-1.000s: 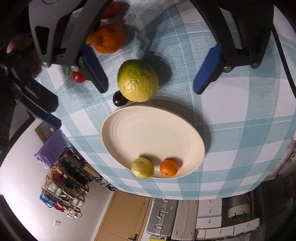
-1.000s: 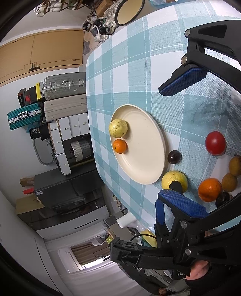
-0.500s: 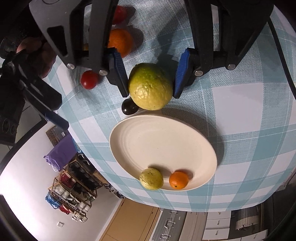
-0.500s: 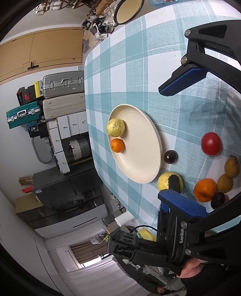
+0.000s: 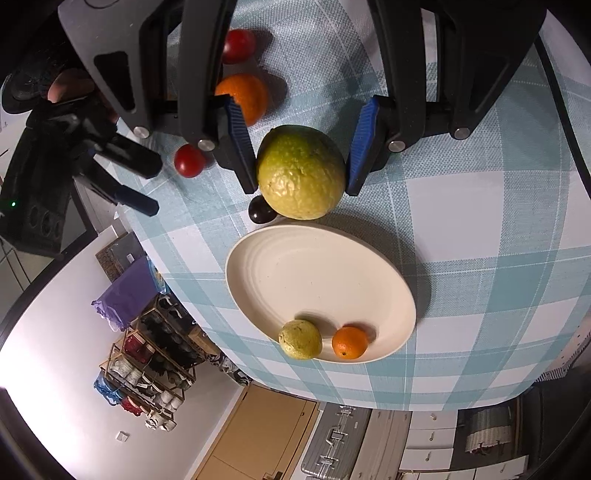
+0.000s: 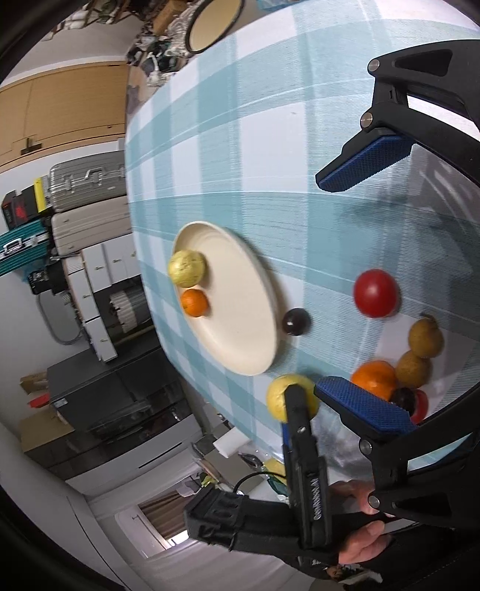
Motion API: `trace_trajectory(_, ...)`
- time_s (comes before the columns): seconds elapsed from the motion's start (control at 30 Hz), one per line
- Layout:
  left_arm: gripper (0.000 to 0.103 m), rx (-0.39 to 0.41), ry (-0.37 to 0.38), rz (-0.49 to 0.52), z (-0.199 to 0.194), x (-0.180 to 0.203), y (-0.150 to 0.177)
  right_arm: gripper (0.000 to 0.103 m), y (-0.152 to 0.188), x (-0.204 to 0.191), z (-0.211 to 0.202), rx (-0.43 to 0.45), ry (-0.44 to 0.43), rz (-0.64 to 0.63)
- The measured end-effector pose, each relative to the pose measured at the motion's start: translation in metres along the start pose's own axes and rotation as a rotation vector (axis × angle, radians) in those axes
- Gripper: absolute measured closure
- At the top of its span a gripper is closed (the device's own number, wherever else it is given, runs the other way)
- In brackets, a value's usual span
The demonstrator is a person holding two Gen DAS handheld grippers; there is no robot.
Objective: Organize fruits
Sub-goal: 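Grasp the green-yellow citrus with the left tool while the right tool grasps a red tomato, then lower the tomato with the right tool onto the plate while the left tool places the citrus there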
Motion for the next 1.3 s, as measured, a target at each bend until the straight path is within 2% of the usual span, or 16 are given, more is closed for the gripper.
trace_trajectory(0.13,0.058,0.001,0.001,-0.004,-0.003,-0.002,0.002,0.004,0.009,-0.003,0.002,-0.024,-0.001,-0.003)
trace_trajectory(0.23,0.058,0.005,0.005,-0.009,-0.007,-0.003,0.003,0.021,0.016,-0.007,0.006,-0.053,0.004,-0.022)
trace_trajectory(0.3,0.058,0.008,0.004,-0.01,-0.009,-0.004,0.004,0.023,0.022,-0.007,0.011,-0.085,0.018,-0.028)
trace_trajectory(0.37,0.058,0.01,0.005,-0.011,-0.011,-0.004,0.004,0.033,0.026,-0.007,0.014,-0.099,0.022,-0.03)
trace_trajectory(0.53,0.058,0.012,0.004,-0.013,-0.014,-0.006,0.005,0.051,0.033,-0.01,0.018,-0.13,0.026,-0.039)
trace_trajectory(0.6,0.058,0.013,0.005,-0.013,-0.015,-0.006,0.005,0.052,0.036,-0.009,0.019,-0.14,0.042,-0.042)
trace_trajectory(0.67,0.058,0.016,0.005,-0.015,-0.018,-0.007,0.005,0.064,0.038,-0.009,0.02,-0.146,0.035,-0.032)
trace_trajectory(0.73,0.058,0.02,0.005,-0.014,-0.021,-0.006,0.004,0.07,0.038,-0.008,0.02,-0.149,0.038,-0.026)
trace_trajectory(1.03,0.058,0.047,0.006,-0.015,-0.031,-0.008,-0.007,0.071,0.029,-0.01,0.013,-0.116,0.032,-0.023)
trace_trajectory(1.3,0.058,0.071,-0.004,-0.017,-0.031,-0.013,-0.028,0.071,-0.006,-0.014,0.004,-0.041,0.007,-0.021)
Point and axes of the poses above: each gripper's, at about its wrist camera, not at the fingertips, and z roughly the way its jaws point, x to its right, y to its underside, the point moved 10 cm from there along z, roughly the way its jaws point
